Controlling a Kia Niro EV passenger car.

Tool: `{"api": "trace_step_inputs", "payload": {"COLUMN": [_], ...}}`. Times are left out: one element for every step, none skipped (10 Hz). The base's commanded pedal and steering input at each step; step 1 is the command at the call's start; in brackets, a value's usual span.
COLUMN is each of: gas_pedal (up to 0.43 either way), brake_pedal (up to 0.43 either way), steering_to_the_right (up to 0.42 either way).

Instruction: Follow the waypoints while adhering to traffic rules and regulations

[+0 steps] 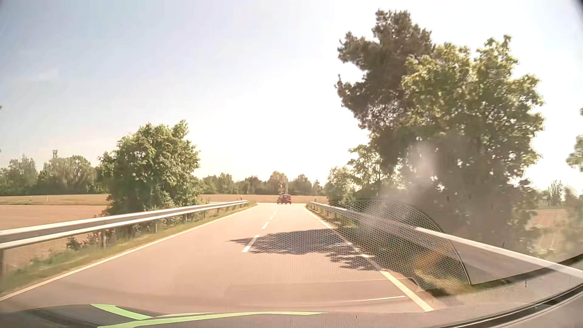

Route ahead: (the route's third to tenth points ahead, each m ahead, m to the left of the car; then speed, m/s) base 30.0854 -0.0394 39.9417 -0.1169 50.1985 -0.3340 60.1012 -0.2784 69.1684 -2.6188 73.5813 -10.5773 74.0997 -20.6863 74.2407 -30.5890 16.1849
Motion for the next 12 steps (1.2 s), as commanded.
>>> {"api": "trace_step_inputs", "payload": {"gas_pedal": [0.0,0.0,0.0,0.0,0.0,0.0,0.0,0.0,0.0,0.0,0.0,0.0], "brake_pedal": [0.024,0.055,0.091,0.116,0.128,0.14,0.152,0.165,0.177,0.189,0.195,0.207], "steering_to_the_right": [-0.002,-0.001,-0.001,0.0,0.0,0.0,0.0,0.001,0.001,0.001,0.001,0.001]}}
